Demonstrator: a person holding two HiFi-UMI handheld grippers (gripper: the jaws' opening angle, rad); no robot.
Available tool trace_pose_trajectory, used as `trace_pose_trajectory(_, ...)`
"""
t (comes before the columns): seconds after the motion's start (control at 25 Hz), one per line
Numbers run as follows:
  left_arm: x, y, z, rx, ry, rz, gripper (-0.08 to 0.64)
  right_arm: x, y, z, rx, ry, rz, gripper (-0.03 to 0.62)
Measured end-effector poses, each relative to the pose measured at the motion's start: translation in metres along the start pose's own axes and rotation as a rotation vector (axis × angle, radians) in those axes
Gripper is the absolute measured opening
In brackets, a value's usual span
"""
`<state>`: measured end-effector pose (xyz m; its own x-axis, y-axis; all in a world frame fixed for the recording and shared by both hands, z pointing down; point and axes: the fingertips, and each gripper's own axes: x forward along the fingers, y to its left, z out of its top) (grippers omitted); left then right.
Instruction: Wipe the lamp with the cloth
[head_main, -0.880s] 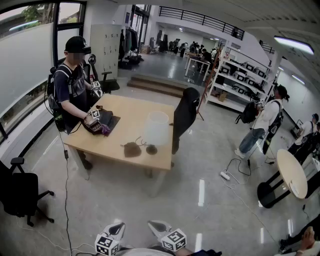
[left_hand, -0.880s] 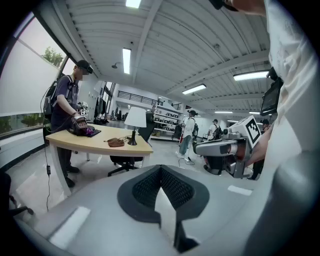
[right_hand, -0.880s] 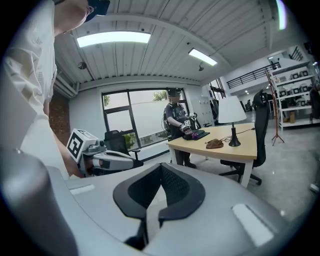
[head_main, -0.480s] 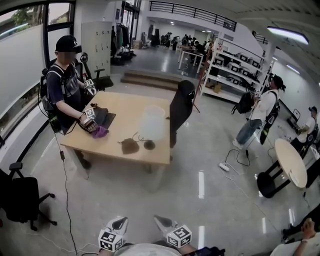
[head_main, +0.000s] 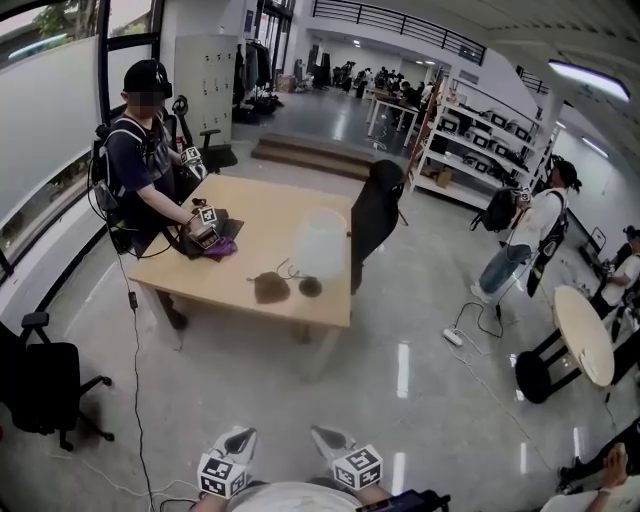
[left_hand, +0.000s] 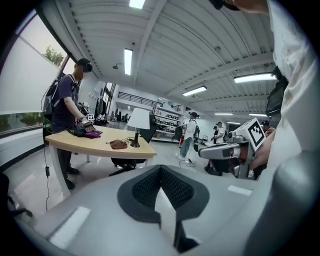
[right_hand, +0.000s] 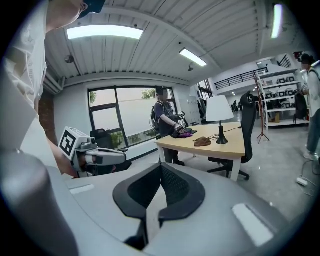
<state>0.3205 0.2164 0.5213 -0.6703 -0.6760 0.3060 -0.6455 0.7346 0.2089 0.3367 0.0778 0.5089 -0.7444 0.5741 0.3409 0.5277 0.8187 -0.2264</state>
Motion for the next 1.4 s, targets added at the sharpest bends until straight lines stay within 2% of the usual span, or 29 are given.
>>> trace_pose_trajectory(0.36,-0.021,0.019,-0.007,-0.043,-0.009,0.061,0.002,0.018,0.014,0.005,-0.03,0.035,0.029,0.014)
trace_pose_trajectory(0.52,-0.021,0.019,-0.006,-0.032,-0.012,0.084,0.002,0.016,0.008,0.004,-0.031,0.032,0.042,0.014)
trace_pose_trajectory(0.8,-0.016,0.031,-0.011,-0.045,0.033,0.1,0.002,0.037,-0.003,-0.001,0.012,0.052,0.053,0.014)
trace_pose_trajectory(1.0,0.0,0.051,-0.007,-0.033,0.069,0.114,0.002,0.068,-0.017,0.004,0.039,0.056,0.087,0.014)
trace_pose_trajectory(1.4,0.064,0.1,0.029,-0.015,0.102,0.136,0.002,0.136,-0.062,0.045,0.061,0.021,0.15,0.014)
